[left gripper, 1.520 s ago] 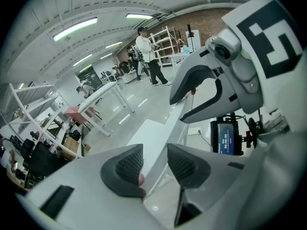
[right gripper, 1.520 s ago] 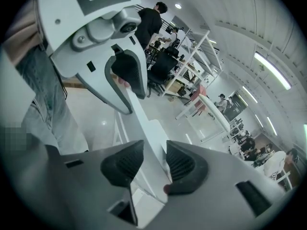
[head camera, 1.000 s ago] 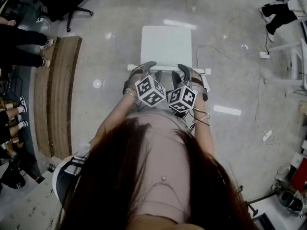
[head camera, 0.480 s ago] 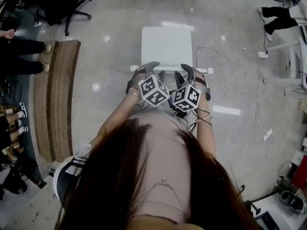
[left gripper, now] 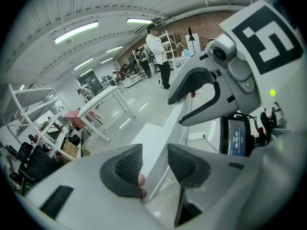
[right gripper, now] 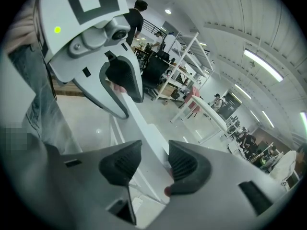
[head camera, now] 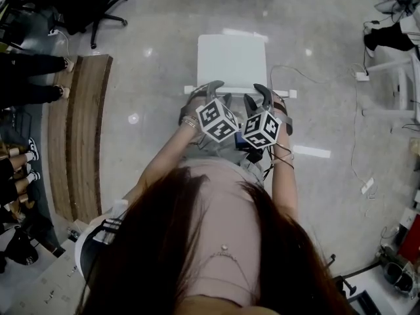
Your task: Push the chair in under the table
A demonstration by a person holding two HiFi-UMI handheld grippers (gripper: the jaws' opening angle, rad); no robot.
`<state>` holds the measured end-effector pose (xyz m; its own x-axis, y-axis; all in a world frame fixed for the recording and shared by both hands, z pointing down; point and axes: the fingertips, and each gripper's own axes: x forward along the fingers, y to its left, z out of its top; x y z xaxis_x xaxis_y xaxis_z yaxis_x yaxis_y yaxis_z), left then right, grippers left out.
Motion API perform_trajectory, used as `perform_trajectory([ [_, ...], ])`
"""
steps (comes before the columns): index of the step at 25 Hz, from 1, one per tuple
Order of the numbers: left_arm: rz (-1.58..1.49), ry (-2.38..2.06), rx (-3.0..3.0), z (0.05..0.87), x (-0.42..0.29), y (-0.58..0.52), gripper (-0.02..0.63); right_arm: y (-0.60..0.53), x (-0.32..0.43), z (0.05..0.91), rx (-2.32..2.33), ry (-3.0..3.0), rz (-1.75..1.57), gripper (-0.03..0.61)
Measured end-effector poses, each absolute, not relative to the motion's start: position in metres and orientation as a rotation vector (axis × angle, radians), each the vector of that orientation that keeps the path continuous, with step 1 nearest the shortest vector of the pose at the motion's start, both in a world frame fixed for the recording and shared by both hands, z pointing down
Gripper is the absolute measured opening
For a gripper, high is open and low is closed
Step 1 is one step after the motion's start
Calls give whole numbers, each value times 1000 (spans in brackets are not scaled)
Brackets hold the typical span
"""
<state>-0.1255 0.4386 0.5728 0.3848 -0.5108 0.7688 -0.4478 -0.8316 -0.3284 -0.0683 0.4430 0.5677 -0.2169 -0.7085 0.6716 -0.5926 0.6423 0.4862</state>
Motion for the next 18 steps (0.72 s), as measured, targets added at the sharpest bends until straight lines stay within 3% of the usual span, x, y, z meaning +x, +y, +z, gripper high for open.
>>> perform_trajectory([
  [18,-1469,893,-2555,574,-113,397,169,401,-56,568,1050,-1910,-142,181],
])
